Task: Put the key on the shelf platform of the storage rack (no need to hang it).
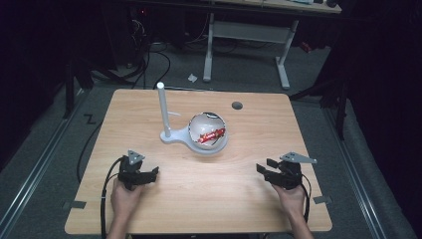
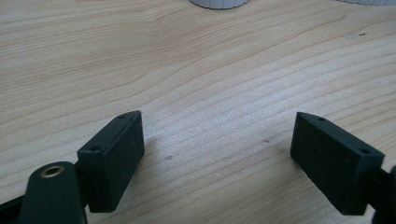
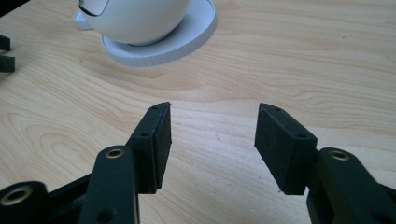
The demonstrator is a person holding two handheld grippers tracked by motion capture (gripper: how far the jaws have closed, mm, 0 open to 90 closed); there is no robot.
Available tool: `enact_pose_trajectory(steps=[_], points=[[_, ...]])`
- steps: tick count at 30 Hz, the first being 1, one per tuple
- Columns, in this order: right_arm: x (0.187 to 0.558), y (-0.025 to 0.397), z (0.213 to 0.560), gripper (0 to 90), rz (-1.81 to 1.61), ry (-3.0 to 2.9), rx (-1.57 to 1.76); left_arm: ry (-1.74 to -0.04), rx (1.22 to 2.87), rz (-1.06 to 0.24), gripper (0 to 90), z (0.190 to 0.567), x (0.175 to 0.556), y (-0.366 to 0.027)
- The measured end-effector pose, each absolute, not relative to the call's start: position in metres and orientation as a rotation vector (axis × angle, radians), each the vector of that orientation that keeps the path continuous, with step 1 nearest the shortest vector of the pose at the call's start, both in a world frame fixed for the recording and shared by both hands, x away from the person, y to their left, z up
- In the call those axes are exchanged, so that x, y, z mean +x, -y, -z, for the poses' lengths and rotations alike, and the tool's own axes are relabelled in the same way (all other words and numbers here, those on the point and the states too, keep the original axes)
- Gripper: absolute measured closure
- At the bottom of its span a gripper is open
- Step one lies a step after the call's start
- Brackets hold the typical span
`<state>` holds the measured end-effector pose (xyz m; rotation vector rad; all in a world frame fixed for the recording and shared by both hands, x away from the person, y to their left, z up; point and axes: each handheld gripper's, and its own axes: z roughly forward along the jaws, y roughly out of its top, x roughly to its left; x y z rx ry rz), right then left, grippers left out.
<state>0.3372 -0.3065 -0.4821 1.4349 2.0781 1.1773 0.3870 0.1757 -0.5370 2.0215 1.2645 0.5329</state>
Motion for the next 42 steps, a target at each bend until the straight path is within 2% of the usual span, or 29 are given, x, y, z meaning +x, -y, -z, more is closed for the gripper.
enact_pose_trajectory(steps=[23,42], points=[[0.354,0.297,0.517,43.6,-1.073,-2.071,1.462,-1.264,2.022,-0.533,17.8,0.537,0.387,-0.176],[0.363,0.289,0.530,40.1,-0.969,-2.088,1.465,-1.265,2.021,-0.533,17.8,0.537,0.387,-0.176]])
